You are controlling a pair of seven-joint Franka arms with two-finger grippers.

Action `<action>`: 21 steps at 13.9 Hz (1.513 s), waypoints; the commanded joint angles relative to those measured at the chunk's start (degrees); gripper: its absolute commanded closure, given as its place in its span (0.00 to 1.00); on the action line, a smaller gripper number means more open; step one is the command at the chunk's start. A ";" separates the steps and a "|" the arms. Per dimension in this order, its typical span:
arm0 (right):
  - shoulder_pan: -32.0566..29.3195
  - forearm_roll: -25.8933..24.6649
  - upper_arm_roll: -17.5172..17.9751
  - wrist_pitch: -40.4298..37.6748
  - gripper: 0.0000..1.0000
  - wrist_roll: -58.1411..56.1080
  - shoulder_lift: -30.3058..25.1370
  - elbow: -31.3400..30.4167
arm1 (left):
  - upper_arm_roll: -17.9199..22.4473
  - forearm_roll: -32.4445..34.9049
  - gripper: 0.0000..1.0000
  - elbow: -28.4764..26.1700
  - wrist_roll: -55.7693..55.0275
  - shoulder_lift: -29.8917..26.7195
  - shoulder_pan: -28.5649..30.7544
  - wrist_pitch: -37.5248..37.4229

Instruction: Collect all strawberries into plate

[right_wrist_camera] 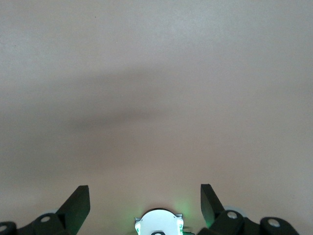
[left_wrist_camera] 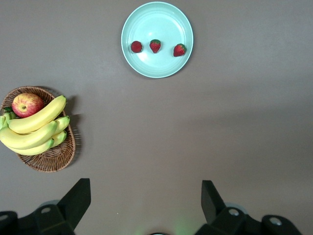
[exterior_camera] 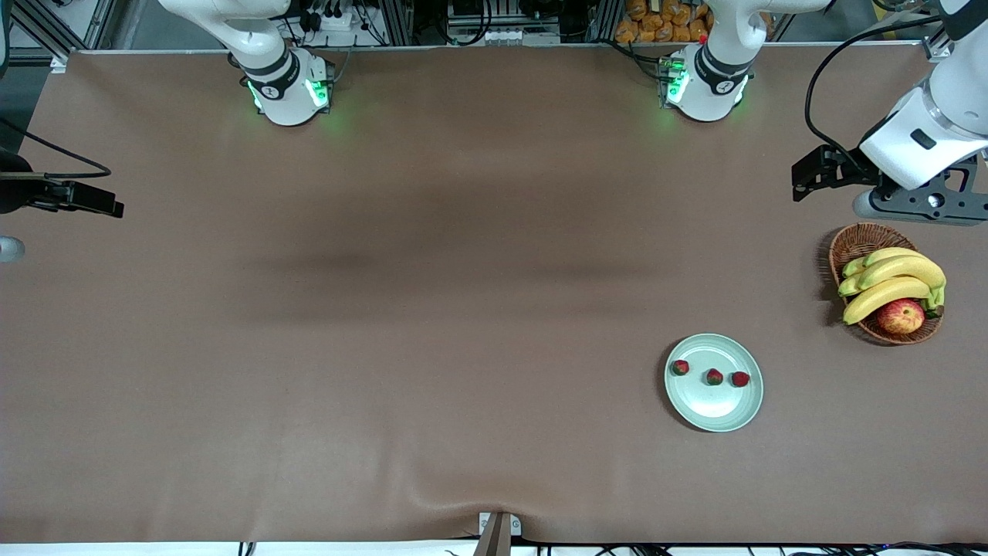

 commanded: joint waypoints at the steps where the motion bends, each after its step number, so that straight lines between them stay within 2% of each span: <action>1: -0.58 0.17 0.12 -0.07 0.00 -0.56 0.49 0.88 | -0.38 1.34 0.00 -0.17 -0.43 -1.28 -0.02 0.33; 15: -0.41 0.43 0.47 -0.33 0.00 -0.29 -0.12 2.11 | -0.38 0.72 0.00 0.27 -0.25 -1.11 0.07 1.38; 18: -0.23 0.96 0.47 -2.77 0.00 -0.30 -0.39 2.55 | -0.38 0.72 0.00 0.26 -0.25 -1.19 -0.02 1.38; 21: -0.41 1.13 0.38 -5.24 0.00 -0.12 -3.89 2.73 | -0.38 0.72 0.00 0.26 -0.25 -1.19 -0.02 1.38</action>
